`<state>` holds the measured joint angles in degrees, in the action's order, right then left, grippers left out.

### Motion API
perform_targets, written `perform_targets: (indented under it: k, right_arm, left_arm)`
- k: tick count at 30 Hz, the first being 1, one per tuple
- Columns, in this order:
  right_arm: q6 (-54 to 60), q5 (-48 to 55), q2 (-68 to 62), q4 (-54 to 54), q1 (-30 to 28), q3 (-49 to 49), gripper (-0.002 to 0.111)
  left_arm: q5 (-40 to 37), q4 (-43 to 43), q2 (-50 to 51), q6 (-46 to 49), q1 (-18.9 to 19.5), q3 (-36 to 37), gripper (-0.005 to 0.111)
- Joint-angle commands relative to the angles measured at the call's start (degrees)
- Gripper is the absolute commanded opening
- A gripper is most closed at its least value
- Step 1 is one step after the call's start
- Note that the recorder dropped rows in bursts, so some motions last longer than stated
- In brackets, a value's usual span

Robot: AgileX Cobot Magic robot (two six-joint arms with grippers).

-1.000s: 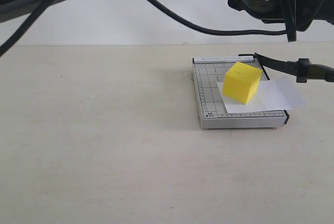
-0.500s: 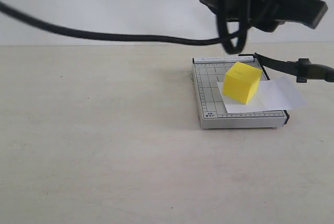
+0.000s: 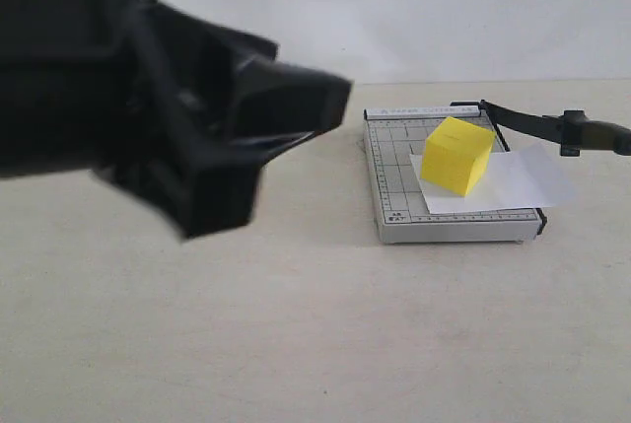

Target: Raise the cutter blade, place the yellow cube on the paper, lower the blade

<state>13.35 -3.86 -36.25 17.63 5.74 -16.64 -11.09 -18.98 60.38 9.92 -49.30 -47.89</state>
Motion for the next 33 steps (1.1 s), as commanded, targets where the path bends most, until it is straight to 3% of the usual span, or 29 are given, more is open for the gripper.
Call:
perform_targets:
  k: [1,6,17,33]
  right_arm:
    - [0.3,-0.2,0.2,-0.1,0.1,0.1,0.000]
    - [0.3,-0.2,0.2,-0.1,0.1,0.1,0.000]
    - [0.3,-0.2,0.2,-0.1,0.1,0.1,0.000]
    - [0.3,-0.2,0.2,-0.1,0.1,0.1,0.000]
  left_arm:
    - [3.6,0.1,-11.3,-1.7,-0.2,10.6,0.056]
    - [3.6,0.1,-22.4,-4.2,-0.2,18.1,0.056]
    - [2.8,0.1,-39.7,-7.5,-0.2,25.4,0.056]
    - [0.1,-0.3,-46.2,-7.6,-0.2,31.0,0.056]
